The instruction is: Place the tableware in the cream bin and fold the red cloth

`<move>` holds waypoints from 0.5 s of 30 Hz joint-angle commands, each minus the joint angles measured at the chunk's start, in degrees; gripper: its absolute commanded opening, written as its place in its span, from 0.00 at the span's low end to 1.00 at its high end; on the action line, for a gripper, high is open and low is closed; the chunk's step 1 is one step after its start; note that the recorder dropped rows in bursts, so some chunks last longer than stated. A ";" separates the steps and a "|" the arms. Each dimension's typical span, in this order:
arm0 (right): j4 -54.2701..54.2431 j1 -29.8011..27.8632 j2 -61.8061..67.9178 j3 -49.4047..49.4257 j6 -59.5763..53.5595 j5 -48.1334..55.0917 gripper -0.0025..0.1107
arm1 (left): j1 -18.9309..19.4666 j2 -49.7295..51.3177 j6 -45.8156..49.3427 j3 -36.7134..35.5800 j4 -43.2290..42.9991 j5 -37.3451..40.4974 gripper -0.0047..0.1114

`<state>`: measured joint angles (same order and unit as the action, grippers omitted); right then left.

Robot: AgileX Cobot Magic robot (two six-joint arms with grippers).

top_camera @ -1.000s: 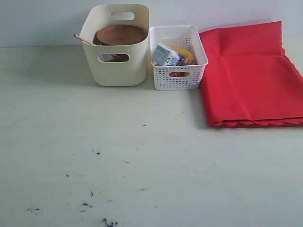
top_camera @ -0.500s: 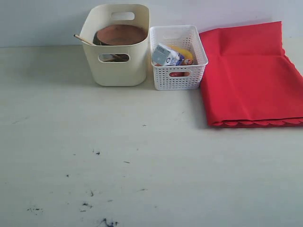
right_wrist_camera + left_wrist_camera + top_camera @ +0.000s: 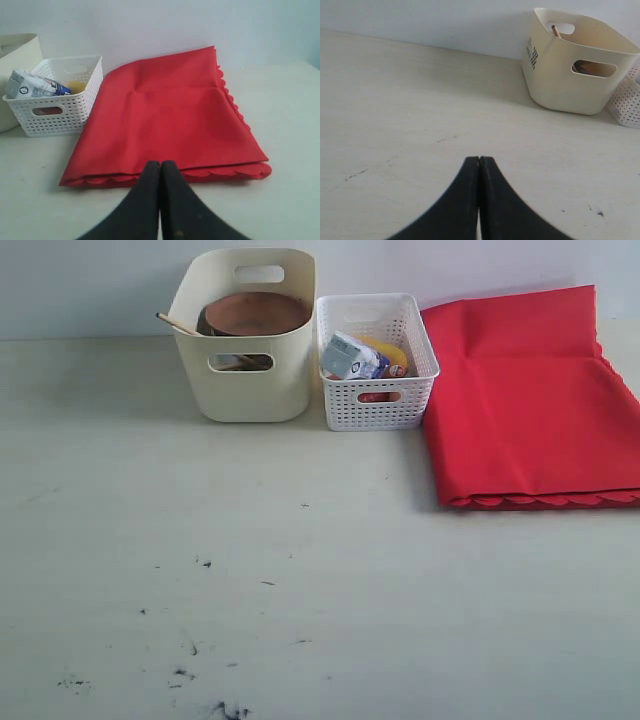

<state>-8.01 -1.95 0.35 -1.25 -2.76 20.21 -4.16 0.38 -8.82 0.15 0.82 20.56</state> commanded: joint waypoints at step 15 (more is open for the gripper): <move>5.21 -0.05 -0.35 1.25 2.76 -1.56 0.02 | 0.19 -0.38 -0.25 -0.15 -0.20 -0.12 0.04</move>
<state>-3.27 -1.95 0.35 -0.25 0.00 19.83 -4.16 0.38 -8.82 0.15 0.82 20.56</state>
